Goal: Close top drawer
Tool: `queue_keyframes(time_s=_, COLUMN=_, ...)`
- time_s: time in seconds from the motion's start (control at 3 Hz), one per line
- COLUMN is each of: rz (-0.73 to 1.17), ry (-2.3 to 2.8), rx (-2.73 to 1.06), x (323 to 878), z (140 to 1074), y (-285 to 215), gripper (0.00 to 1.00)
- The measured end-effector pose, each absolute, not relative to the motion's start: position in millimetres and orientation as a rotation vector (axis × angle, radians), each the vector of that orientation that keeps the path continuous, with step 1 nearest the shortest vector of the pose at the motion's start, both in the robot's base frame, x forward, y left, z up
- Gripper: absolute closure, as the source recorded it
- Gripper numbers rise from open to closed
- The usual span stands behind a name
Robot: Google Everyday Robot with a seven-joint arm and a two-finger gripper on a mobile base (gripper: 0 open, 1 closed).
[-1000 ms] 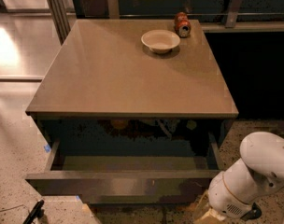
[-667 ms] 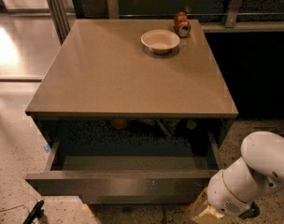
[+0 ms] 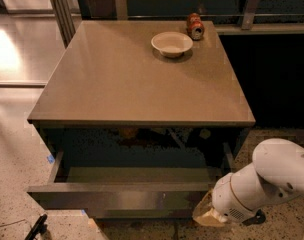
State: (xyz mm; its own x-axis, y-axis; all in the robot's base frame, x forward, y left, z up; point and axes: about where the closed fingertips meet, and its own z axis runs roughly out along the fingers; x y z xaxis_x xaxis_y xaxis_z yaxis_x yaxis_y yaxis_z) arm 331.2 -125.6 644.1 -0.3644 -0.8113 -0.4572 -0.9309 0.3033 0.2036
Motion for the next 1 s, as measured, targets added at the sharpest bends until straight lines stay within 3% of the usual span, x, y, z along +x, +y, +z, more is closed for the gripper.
queue_keyframes(time_s=1.0, rz=0.64, ry=2.305, rx=-1.585, x=331.2, z=644.1, y=-125.6, gripper=0.28)
